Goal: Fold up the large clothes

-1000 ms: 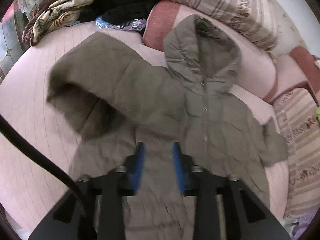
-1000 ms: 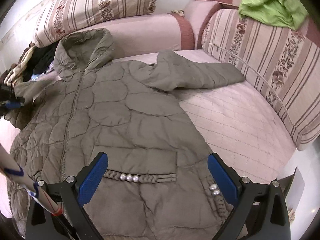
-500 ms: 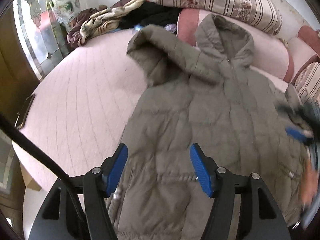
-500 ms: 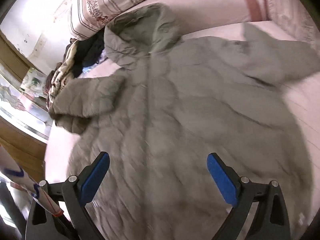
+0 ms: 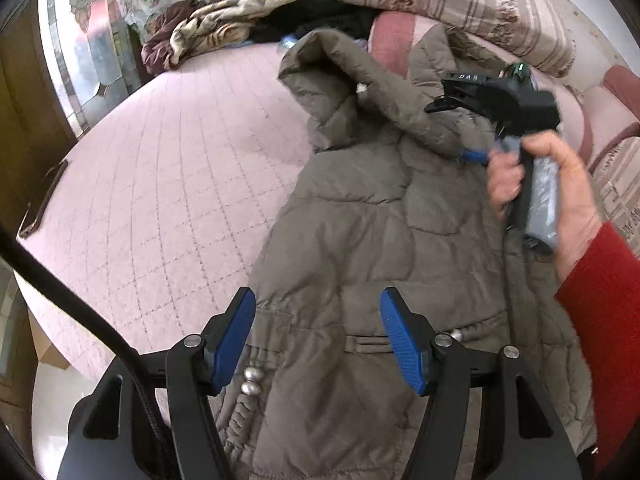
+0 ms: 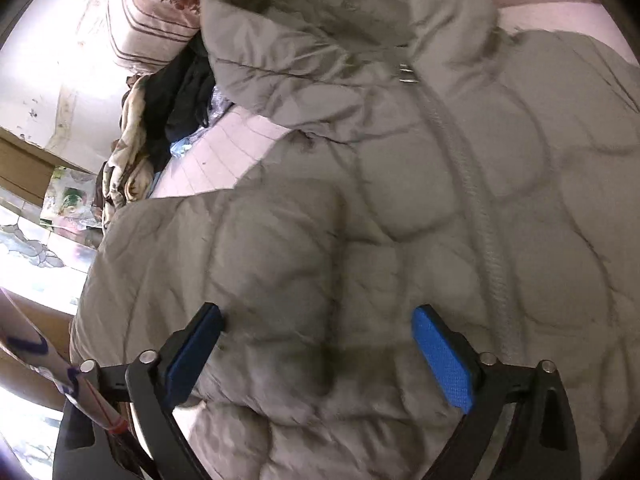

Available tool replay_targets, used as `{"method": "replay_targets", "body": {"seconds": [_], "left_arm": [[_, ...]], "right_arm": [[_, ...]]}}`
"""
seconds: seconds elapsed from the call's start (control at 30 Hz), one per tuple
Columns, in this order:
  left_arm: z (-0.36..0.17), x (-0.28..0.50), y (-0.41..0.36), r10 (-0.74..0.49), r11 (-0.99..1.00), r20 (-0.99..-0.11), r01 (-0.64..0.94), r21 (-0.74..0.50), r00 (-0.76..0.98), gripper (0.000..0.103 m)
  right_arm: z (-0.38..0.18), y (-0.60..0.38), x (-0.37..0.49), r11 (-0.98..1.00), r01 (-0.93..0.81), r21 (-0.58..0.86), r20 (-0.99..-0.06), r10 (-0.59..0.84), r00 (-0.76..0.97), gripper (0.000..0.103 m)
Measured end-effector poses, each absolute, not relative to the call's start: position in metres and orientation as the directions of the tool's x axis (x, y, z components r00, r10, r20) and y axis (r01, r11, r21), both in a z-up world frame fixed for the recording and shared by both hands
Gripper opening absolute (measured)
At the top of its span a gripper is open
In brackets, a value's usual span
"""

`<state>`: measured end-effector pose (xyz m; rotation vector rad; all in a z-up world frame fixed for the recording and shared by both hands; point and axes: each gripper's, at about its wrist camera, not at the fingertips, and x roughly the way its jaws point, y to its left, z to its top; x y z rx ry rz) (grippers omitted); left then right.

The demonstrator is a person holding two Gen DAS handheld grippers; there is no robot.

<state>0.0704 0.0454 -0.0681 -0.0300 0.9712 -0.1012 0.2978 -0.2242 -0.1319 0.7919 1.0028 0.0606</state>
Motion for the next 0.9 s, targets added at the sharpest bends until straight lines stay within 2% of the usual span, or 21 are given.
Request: {"method": "replay_targets", "body": {"seconds": [0.03,0.1,0.2,0.27,0.43,0.6,0.67,0.73,0.9], "left_arm": [[-0.071,0.072,0.047,-0.104,0.995,-0.83,0.065,-0.082,0.548,0.064],[-0.075,0.073,0.048,-0.108,0.994,-0.838,0.053,-0.095,0.534,0.064],[-0.075,0.07,0.048,-0.1,0.995,-0.842,0.045,-0.089,0.531,0.064],[-0.071,0.067,0.047,-0.094,0.996,-0.836,0.048,-0.081,0.54,0.064],[-0.064,0.058,0.044,-0.098,0.995,-0.825,0.059,-0.078,0.557,0.064],[-0.063,0.051,0.033,-0.088,0.996,-0.827,0.077,-0.054,0.555,0.064],[-0.063,0.049,0.028,-0.084,0.995,-0.828,0.085,-0.043,0.554,0.064],[-0.063,0.047,0.025,-0.075,0.996,-0.83,0.087,-0.032,0.553,0.064],[-0.061,0.047,0.023,-0.053,0.997,-0.83,0.073,-0.015,0.556,0.064]], "right_arm": [[-0.129,-0.218,0.302,0.727,0.279,0.628,-0.731,0.428,0.531,0.044],[-0.123,-0.216,0.304,0.707,0.236,0.667,-0.703,0.492,0.513,0.018],[-0.098,-0.226,0.289,0.726,0.212,0.654,-0.696,0.469,0.544,0.013],[-0.078,-0.237,0.278,0.773,0.209,0.598,-0.72,0.404,0.565,0.012],[-0.044,-0.292,0.24,0.884,0.304,0.354,-0.807,0.124,0.577,0.011],[-0.058,-0.352,0.219,0.878,0.474,0.066,-0.871,-0.181,0.457,0.01],[-0.076,-0.377,0.215,0.85,0.525,0.047,-0.894,-0.199,0.401,0.01],[-0.096,-0.396,0.213,0.822,0.562,0.093,-0.916,-0.15,0.372,0.01],[-0.124,-0.398,0.215,0.815,0.574,0.083,-0.927,-0.148,0.345,0.011]]}}
